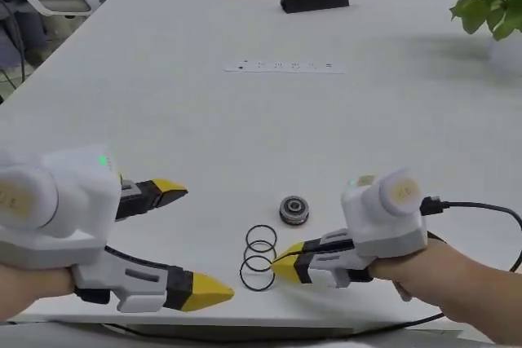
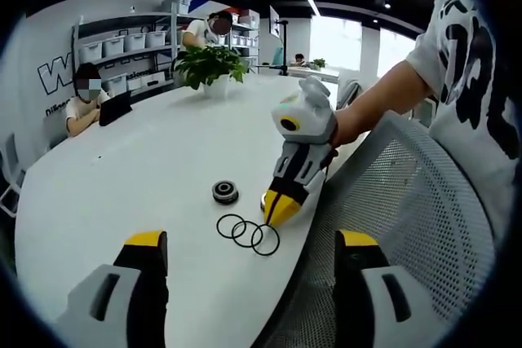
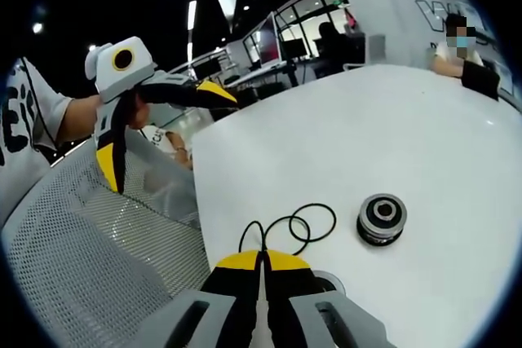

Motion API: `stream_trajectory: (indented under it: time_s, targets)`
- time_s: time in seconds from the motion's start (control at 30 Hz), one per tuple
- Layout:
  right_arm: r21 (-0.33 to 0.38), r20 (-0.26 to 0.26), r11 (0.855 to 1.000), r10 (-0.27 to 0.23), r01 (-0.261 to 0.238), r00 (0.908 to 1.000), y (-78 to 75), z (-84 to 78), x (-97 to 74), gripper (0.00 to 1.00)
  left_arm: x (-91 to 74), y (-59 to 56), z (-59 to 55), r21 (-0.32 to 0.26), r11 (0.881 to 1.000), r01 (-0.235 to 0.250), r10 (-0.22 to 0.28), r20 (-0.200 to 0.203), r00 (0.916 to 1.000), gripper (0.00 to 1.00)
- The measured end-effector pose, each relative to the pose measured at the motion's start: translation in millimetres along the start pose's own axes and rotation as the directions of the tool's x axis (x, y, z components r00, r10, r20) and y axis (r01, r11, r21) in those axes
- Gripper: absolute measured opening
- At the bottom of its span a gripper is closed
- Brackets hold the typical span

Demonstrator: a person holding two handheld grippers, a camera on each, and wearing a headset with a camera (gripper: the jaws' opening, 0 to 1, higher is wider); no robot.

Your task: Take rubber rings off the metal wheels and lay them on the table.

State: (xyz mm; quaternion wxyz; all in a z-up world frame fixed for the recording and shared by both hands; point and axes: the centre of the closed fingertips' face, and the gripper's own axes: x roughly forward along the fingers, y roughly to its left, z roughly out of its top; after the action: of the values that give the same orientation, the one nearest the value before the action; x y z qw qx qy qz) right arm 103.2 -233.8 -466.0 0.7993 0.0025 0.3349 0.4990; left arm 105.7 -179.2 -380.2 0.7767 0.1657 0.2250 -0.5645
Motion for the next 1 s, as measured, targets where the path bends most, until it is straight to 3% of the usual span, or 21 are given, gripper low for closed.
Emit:
stream_trajectory:
  time_s: [0.63,1.0]
  targets:
    - [-0.091,-0.029,0.995,-0.037,0.034,0.9989,-3.8,0.3,-1.7,0.06,0.1,-2.4,0.1,-0.008,1.0,0.004,-0.004,-0.003,1.0,0.82]
    - [-0.086,0.023,0.995,-0.056,0.058,0.9982,-7.9,11.5,-10.8,0.12,0.8,-1.4,0.1,-0.01,1.0,0.011,-0.011,-0.008,0.9999,0.82]
